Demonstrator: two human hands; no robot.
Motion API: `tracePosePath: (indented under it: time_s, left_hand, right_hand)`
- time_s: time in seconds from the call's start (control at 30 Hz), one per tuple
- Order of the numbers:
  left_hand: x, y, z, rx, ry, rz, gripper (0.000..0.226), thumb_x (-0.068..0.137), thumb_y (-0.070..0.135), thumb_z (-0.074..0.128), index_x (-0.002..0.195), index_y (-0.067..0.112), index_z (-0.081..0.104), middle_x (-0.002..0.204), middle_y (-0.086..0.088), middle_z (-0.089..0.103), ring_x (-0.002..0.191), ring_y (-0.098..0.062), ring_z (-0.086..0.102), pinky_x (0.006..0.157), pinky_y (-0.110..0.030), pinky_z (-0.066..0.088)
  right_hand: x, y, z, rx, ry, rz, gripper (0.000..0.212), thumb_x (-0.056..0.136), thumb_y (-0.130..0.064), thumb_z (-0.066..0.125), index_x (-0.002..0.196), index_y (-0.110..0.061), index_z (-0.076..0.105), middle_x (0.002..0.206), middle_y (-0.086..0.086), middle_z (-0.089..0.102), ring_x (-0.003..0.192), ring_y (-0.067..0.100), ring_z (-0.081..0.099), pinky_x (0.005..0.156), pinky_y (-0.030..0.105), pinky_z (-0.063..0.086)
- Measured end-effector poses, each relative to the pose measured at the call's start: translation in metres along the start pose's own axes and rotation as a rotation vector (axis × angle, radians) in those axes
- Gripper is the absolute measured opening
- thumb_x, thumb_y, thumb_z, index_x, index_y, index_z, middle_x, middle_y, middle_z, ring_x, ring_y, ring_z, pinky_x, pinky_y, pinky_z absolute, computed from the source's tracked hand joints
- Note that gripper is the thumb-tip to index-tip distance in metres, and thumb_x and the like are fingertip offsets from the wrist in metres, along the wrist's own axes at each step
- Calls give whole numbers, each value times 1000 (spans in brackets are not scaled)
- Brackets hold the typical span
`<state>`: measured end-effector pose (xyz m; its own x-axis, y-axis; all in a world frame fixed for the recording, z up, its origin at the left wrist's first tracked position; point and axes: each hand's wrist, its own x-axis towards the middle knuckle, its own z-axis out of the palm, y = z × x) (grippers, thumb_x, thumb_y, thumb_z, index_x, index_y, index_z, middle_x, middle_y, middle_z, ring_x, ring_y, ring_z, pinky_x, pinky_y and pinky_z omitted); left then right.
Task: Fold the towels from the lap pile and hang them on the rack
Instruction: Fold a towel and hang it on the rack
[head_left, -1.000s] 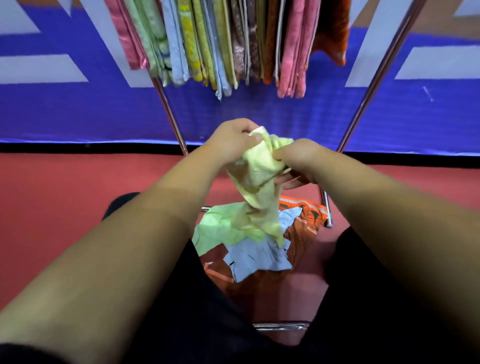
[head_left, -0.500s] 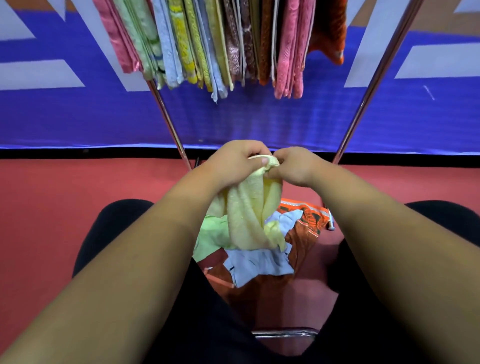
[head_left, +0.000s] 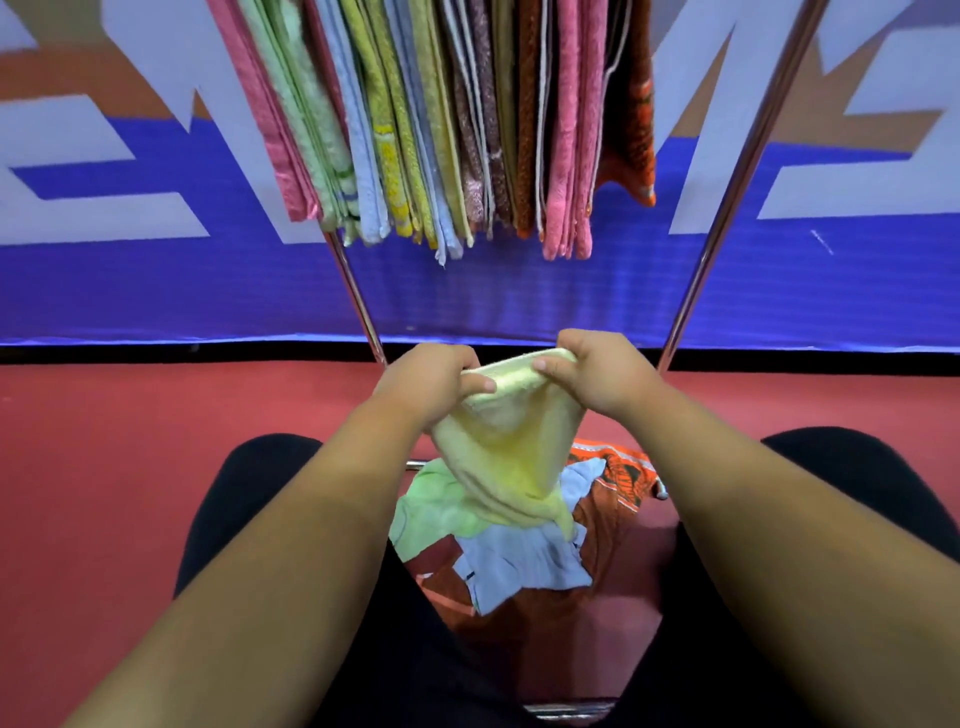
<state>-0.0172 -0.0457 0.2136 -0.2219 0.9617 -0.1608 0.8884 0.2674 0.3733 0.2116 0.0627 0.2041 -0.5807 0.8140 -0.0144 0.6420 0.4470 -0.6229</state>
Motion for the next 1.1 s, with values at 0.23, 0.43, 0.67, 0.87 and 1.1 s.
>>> tracePosePath:
  time_s: [0.23,0.43,0.67,0.87,1.1]
  left_hand:
    - [-50,10,-51,-5,147,90,53,90,66,71,71,20,52,68,4,58,72,-14,57,65,-38,41]
    - [-78,29,-131,-208,378,89,19,95,36,76,84,24,68,79,5,67,78,-17,65,71,-33,49]
    - [-100,72,-261,-182,731,71,24,106,35,59,88,20,66,83,-3,67,84,-28,65,70,-36,46]
    - [-119,99,-341,-496,899,80,22,99,37,65,101,19,77,99,-1,75,98,-23,70,84,-36,53]
    - [-138,126,-402,-854,1022,115,27,88,46,77,84,20,79,90,-5,79,79,-19,72,80,-42,63]
  right_hand:
    - [-33,-38,-70,75,301,3,33,97,-46,68,89,-18,54,74,2,62,77,27,60,64,41,46]
    - [-46,-96,-158,158,561,-58,5,96,-25,69,98,-22,71,83,-8,65,86,18,61,71,30,40]
    - [-36,-172,-269,323,773,-28,26,102,-32,57,119,-19,72,112,3,71,105,22,61,84,28,42]
    - [-41,-214,-331,396,846,-85,31,101,-39,59,107,-13,75,101,7,73,99,28,67,80,35,50]
    - [-52,-247,-388,516,914,-70,42,94,-49,68,72,-14,57,69,5,49,73,24,52,69,37,47]
